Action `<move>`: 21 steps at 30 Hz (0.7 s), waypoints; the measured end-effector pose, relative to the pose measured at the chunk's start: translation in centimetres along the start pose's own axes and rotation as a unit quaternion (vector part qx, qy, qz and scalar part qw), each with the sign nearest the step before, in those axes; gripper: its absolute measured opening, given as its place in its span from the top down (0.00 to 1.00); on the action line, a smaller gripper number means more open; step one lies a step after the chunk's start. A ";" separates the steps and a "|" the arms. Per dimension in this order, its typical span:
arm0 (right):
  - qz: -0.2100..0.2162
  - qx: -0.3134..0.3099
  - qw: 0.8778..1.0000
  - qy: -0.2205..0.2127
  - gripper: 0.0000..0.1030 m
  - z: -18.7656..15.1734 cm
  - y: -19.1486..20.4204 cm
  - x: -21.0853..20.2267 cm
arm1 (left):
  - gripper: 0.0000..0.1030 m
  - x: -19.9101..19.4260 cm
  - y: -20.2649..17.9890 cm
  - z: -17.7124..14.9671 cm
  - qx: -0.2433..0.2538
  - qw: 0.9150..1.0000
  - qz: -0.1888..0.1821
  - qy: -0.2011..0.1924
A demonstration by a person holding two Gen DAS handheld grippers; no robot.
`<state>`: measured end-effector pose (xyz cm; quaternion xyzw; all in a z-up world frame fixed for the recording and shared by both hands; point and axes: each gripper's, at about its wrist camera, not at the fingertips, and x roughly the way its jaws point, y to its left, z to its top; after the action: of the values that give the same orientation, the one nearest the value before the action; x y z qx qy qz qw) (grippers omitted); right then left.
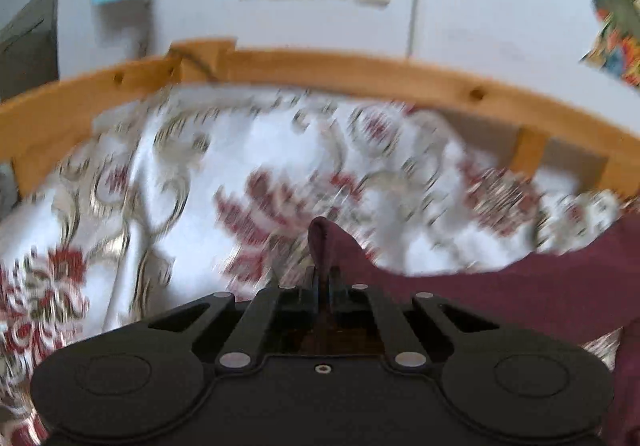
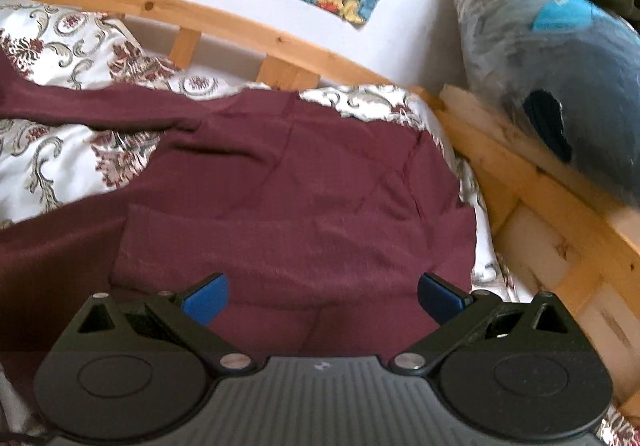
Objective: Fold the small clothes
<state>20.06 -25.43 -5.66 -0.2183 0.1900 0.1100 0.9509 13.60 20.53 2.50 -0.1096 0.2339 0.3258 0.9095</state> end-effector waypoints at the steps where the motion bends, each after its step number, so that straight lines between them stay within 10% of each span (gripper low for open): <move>1: 0.000 0.007 1.000 -0.001 0.00 0.0 -0.2 0.1 | 0.97 -0.8 -0.5 0.7 0.006 1.000 -0.011 -0.014; 11: 0.006 0.034 0.999 0.007 0.00 -0.3 -1.8 0.9 | 0.97 -9.1 -9.8 3.8 0.087 0.980 -0.156 -0.089; 21: -0.064 0.064 0.996 0.022 0.00 -1.4 -5.8 2.6 | 0.97 -17.0 -21.9 0.3 0.184 0.904 -0.370 -0.113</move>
<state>23.61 -30.83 -5.73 -0.1708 0.2035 0.0318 0.9635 16.28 -5.25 12.23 0.0184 0.1278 -0.0728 0.9890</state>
